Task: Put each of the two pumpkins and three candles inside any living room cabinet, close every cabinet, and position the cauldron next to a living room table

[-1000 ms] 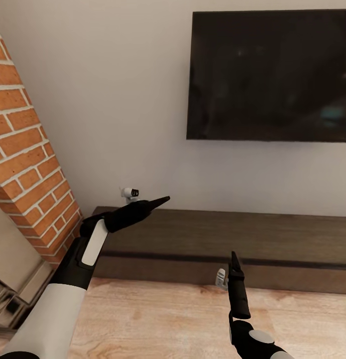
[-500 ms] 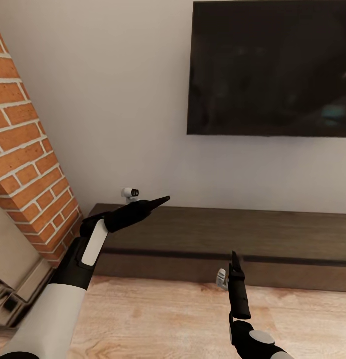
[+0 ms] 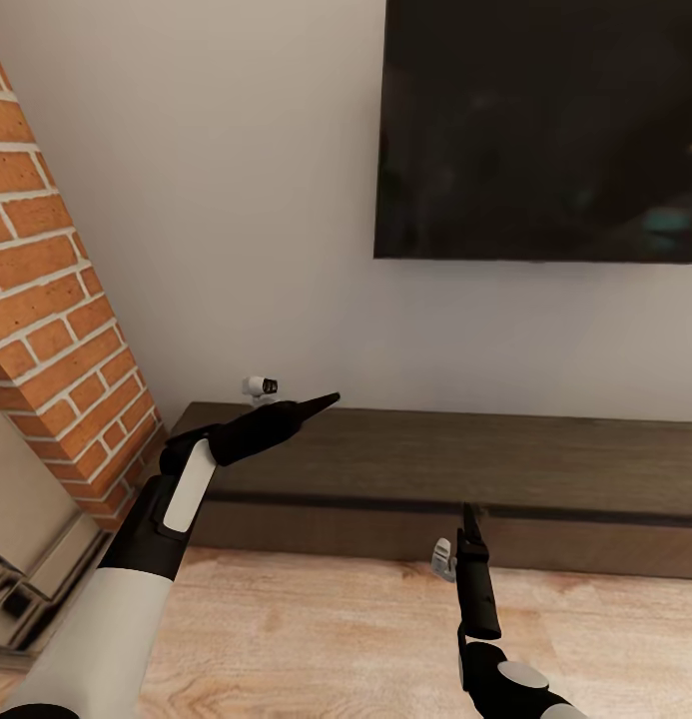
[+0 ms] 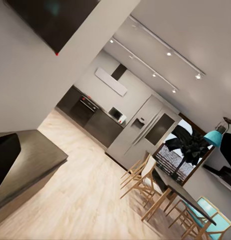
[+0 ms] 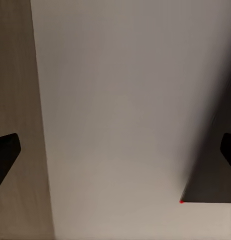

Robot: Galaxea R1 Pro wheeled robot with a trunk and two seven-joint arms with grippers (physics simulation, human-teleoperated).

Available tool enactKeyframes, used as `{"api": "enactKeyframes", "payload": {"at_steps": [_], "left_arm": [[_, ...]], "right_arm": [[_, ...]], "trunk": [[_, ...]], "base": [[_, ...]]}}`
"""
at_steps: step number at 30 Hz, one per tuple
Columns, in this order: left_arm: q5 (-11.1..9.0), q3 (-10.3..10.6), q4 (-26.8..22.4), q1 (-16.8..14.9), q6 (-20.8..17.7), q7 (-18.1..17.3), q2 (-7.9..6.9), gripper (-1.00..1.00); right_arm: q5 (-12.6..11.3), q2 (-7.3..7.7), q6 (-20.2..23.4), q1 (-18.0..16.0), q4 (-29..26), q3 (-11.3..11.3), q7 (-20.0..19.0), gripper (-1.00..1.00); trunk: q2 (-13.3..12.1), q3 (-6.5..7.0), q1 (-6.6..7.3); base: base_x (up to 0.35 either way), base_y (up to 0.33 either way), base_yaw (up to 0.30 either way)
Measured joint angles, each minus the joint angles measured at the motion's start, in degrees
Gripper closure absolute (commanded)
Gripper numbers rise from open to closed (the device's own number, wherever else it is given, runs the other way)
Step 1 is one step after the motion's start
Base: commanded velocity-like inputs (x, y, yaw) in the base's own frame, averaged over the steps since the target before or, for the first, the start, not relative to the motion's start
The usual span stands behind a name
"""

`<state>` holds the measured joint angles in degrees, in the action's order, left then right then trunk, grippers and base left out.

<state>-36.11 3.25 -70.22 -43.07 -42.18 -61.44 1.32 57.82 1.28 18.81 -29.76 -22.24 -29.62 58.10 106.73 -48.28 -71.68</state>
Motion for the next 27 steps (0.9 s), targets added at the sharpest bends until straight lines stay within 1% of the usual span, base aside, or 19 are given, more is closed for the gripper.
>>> {"api": "enactKeyframes", "payload": {"at_steps": [27], "left_arm": [[0.0,0.0,0.0,0.0,0.0,0.0,0.00,-1.00]], "right_arm": [[0.2,-0.03,0.0,0.0,0.0,0.0,-0.3,-1.00]], "trunk": [[10.8,-4.85,-5.93]], "base": [[0.000,0.000,0.000]]}}
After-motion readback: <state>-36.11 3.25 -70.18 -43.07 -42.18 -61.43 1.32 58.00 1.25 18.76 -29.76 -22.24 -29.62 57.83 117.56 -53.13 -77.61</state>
